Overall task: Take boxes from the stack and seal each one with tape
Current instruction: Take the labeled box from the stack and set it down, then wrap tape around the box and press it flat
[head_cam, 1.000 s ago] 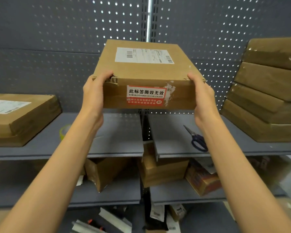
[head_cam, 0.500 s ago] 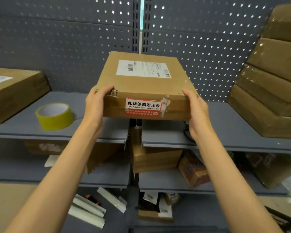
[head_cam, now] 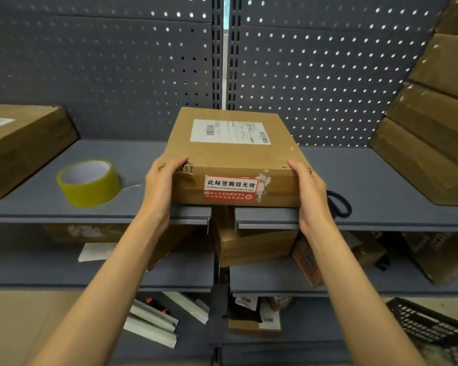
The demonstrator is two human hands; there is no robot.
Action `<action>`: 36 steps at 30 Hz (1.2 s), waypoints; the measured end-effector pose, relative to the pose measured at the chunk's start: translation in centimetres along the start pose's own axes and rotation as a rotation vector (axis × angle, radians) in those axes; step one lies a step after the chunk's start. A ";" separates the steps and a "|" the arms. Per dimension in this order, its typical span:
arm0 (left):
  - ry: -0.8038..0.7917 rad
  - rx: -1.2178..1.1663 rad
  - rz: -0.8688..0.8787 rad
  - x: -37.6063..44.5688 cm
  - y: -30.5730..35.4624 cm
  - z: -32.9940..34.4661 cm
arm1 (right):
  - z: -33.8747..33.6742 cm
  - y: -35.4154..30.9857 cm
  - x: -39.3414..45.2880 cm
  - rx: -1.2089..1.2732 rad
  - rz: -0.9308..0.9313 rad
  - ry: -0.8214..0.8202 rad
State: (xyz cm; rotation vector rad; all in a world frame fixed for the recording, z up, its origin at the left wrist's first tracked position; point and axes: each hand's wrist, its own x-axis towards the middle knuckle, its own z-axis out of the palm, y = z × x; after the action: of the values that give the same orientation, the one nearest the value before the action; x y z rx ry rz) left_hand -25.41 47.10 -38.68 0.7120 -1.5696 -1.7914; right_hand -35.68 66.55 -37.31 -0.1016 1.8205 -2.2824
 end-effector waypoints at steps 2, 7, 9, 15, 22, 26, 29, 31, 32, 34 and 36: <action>-0.003 0.018 -0.006 0.1 -0.4 -0.1 | 0.0 0.2 0.1 -0.007 -0.004 0.003; 0.000 0.028 -0.013 0.4 -1.1 -0.2 | 0.0 0.5 0.4 -0.032 -0.008 -0.003; 0.002 0.021 -0.026 0.7 -1.0 -0.1 | 0.0 0.5 0.5 -0.048 -0.007 -0.018; 0.001 0.011 -0.031 1.5 -1.1 0.1 | -0.2 0.4 1.1 -0.101 -0.010 -0.071; -0.051 0.019 0.003 1.4 -0.8 -0.2 | -0.6 0.2 1.3 -0.191 -0.027 -0.092; -0.135 0.085 0.061 1.5 0.3 -2.4 | -0.9 -0.8 0.8 -0.363 -0.234 0.016; -0.268 0.259 0.220 1.0 1.1 -4.0 | 0.2 -1.5 -0.4 -0.614 -0.530 0.010; -0.371 0.384 0.283 1.0 1.5 -4.9 | 1.9 -1.6 -1.3 -0.744 -0.660 -0.097; -0.407 0.441 0.302 1.1 1.7 -5.3 | 2.9 -1.5 -1.7 -0.810 -0.684 -0.187; -0.442 0.520 0.328 1.3 1.9 -5.7 | 5.0 -1.1 -2.4 -0.975 -0.720 -0.376; -0.467 0.545 0.341 1.3 2.2 -5.8 | 6.7 -0.7 -2.8 -1.116 -0.774 -0.497</action>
State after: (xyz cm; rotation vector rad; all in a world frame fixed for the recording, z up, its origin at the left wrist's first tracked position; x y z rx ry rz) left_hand -21.66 42.23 -37.32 0.2264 -2.3751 -1.3365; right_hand -31.79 60.86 -34.85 -1.5716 2.7088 -0.9767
